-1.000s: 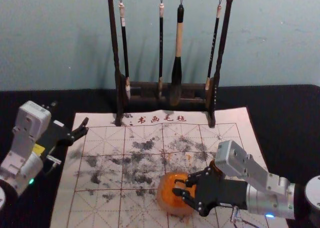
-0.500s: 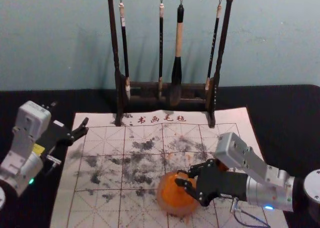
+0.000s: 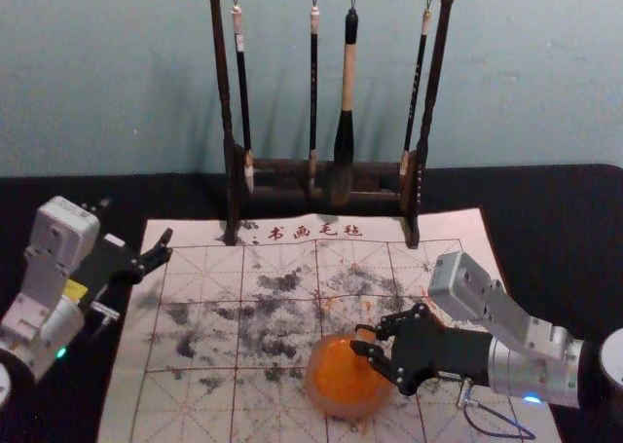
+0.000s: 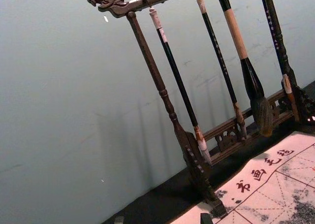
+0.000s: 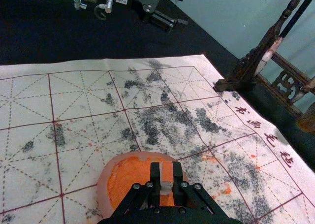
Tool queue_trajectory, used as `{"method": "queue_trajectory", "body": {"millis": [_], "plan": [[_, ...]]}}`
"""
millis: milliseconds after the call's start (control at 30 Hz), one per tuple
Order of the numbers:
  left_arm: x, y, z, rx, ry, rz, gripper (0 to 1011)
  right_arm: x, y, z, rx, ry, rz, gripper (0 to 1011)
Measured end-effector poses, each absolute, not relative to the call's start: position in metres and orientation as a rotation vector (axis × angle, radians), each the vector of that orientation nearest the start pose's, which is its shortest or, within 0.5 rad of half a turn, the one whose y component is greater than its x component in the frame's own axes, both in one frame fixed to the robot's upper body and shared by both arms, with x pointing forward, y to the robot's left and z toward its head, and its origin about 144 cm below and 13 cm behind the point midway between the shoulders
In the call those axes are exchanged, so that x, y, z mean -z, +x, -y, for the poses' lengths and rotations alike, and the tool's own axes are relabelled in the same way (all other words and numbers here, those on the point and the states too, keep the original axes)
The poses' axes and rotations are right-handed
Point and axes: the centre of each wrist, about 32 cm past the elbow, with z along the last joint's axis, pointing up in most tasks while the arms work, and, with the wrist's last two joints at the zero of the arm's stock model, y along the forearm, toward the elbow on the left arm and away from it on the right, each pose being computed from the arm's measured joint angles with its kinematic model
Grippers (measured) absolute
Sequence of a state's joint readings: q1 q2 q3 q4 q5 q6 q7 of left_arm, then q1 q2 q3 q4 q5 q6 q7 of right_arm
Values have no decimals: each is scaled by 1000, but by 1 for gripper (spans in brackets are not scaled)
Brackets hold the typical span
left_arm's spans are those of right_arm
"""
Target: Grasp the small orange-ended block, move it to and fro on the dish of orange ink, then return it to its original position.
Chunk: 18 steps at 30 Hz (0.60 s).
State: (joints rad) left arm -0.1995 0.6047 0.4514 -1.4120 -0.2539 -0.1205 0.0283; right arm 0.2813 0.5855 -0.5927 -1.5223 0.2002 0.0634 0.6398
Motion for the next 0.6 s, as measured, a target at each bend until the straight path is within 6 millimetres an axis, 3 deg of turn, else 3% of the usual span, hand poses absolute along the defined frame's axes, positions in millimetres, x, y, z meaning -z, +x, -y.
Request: {"method": "queue_trajectory", "body": {"millis": [600], "plan": [[-1140, 489, -310, -1248, 304, 285, 1001, -1171, 473, 254, 400, -450, 149, 98]]}}
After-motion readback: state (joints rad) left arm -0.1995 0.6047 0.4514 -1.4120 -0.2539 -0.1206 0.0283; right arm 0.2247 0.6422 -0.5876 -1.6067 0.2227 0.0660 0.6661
